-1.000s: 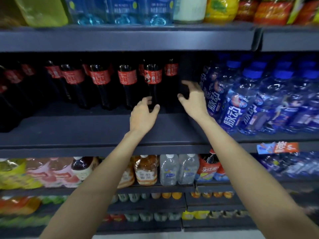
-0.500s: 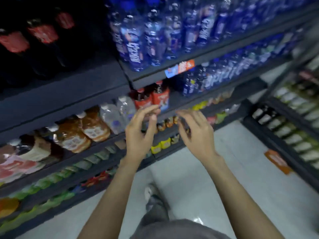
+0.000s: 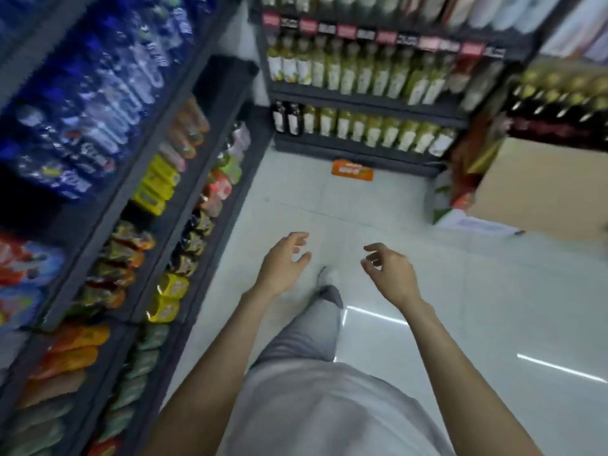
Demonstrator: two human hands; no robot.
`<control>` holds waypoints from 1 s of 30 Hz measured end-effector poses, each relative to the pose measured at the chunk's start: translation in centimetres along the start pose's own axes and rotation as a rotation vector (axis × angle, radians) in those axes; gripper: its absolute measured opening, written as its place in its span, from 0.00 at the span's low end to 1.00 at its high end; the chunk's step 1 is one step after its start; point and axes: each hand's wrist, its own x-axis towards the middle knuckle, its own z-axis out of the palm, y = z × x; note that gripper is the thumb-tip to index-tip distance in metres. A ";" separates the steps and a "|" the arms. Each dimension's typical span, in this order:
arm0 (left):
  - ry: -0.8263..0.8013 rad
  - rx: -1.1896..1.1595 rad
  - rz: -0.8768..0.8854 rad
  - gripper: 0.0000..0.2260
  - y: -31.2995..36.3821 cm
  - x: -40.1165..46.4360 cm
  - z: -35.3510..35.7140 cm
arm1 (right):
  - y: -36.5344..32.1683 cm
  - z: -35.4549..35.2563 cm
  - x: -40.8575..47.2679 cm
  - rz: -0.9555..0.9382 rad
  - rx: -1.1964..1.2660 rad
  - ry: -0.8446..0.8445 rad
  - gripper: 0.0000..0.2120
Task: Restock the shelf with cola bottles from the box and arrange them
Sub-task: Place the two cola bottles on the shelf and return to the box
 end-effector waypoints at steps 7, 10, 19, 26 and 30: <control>-0.272 0.124 -0.162 0.14 6.4 16.9 9.0 | 10.1 -8.2 9.2 0.405 -0.058 -0.023 0.15; -0.403 0.240 -0.209 0.14 9.9 23.8 11.7 | 13.4 -13.5 12.6 0.576 0.005 0.032 0.14; -0.467 0.330 0.107 0.10 27.2 39.0 19.8 | 20.6 -26.3 22.2 0.735 0.187 0.320 0.12; -0.288 0.508 0.506 0.08 39.2 42.2 29.0 | 30.0 -35.1 27.5 0.771 0.175 0.399 0.12; -0.397 0.419 0.437 0.10 42.8 43.8 36.1 | 37.5 -41.1 30.4 0.739 0.187 0.433 0.13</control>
